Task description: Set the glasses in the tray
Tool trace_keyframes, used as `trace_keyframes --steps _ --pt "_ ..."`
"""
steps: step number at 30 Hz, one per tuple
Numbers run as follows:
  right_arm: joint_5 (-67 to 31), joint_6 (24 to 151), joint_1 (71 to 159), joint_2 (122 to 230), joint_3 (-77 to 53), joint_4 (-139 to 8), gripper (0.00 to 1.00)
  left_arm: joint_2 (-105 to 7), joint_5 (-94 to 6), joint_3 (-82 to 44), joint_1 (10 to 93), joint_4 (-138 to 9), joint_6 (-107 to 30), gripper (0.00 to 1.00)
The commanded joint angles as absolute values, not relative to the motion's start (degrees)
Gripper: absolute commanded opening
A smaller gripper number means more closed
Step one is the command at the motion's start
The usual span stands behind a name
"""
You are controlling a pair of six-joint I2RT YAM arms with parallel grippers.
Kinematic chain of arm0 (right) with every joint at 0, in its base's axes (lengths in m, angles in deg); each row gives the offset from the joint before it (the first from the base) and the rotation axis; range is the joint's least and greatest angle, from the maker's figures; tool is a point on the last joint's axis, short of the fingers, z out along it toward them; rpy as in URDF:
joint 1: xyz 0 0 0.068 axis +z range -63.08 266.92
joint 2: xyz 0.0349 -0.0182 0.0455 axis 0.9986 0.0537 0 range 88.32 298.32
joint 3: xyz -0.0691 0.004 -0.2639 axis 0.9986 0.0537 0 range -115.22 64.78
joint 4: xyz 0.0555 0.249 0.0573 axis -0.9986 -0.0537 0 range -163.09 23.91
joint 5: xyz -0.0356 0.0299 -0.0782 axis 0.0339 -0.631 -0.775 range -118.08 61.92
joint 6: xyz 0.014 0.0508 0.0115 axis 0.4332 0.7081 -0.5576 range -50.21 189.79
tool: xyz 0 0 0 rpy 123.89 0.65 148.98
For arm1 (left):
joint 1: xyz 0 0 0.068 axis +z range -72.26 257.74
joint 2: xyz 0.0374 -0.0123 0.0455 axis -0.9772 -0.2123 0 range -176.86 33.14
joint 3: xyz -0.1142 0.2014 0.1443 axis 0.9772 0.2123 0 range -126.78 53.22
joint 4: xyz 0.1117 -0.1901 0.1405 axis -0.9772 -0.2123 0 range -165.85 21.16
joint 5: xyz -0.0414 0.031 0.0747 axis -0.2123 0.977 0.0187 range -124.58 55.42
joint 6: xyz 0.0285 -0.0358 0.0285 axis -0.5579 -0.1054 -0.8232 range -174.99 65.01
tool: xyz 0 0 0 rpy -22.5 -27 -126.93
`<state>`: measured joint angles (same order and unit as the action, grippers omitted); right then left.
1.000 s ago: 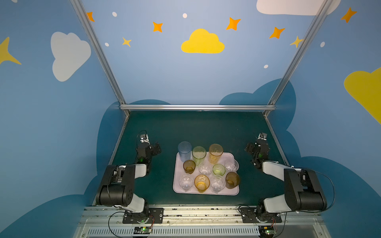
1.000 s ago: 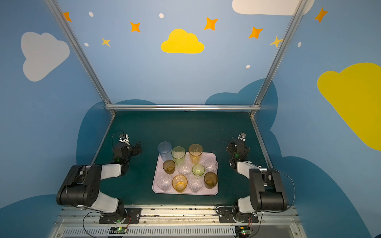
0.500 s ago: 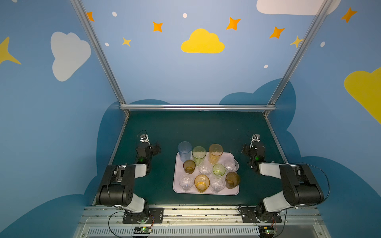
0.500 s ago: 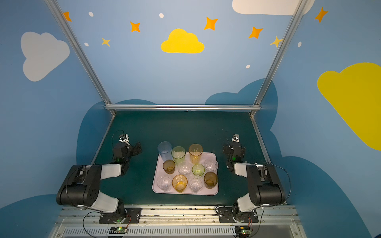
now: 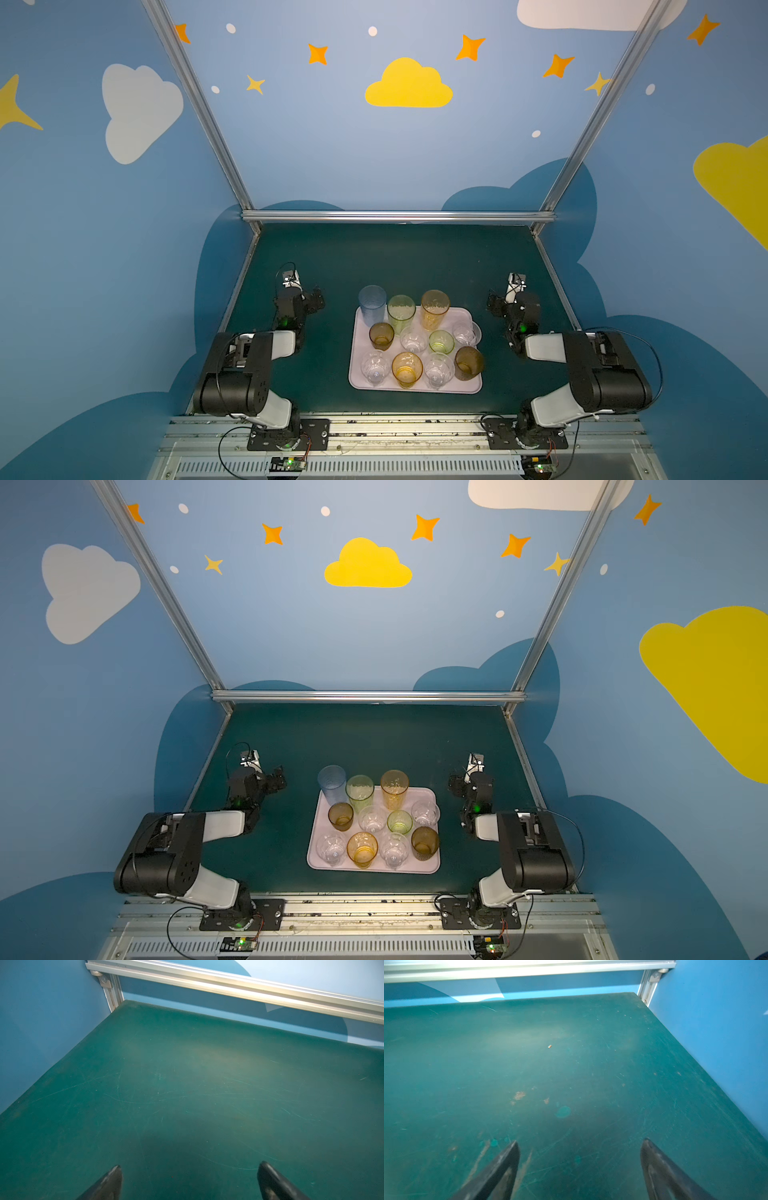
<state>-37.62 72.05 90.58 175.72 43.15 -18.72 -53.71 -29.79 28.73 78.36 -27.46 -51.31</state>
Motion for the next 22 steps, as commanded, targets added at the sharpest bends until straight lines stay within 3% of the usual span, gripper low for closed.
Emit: trace_keyframes --steps 1,22 --pt "-36.7 71.8 90.4 175.8 43.0 -16.7 0.90 -54.0 -29.8 29.1 78.5 -26.4 -51.6 1.00" --pt "-36.8 71.7 90.4 175.4 42.9 -17.5 0.90 -54.0 -29.8 29.0 78.4 -26.6 -51.6 1.00"
